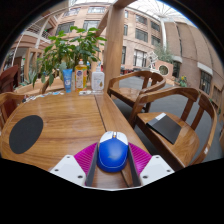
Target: Arrange mouse
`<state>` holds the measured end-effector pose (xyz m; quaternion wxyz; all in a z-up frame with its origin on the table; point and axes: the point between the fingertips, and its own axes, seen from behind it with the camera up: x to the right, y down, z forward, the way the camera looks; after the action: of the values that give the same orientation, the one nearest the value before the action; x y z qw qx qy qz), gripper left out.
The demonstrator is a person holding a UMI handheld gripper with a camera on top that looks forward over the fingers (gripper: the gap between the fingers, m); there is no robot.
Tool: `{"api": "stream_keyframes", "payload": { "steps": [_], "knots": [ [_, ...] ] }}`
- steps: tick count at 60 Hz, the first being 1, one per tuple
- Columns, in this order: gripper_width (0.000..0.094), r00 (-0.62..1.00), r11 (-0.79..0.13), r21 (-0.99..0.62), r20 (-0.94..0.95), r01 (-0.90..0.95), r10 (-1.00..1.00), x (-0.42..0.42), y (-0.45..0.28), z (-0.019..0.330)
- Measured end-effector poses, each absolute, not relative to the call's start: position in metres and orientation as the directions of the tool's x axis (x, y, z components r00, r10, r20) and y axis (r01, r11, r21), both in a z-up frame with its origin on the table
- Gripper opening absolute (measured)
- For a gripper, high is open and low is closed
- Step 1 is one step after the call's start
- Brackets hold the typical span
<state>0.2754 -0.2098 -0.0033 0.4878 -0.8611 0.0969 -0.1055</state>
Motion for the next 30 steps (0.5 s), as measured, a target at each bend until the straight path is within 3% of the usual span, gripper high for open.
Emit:
{"api": "stream_keyframes", "payload": {
  "steps": [12,19,24,30],
  "knots": [
    [0.0387,0.955,-0.494,-0.864,0.060,-0.096,-0.290,0.277,-0.204,-0.002],
    [0.0365,0.951,-0.492,-0.866,0.074,-0.089,-0.302,0.281,-0.201,0.009],
    [0.0366,0.944,-0.426,-0.901,0.065,-0.084,-0.323,0.285,-0.191,0.052],
    [0.0366,0.948,-0.291,-0.954,0.028,-0.069,-0.317,0.272,-0.169,0.137]
  ]
}}
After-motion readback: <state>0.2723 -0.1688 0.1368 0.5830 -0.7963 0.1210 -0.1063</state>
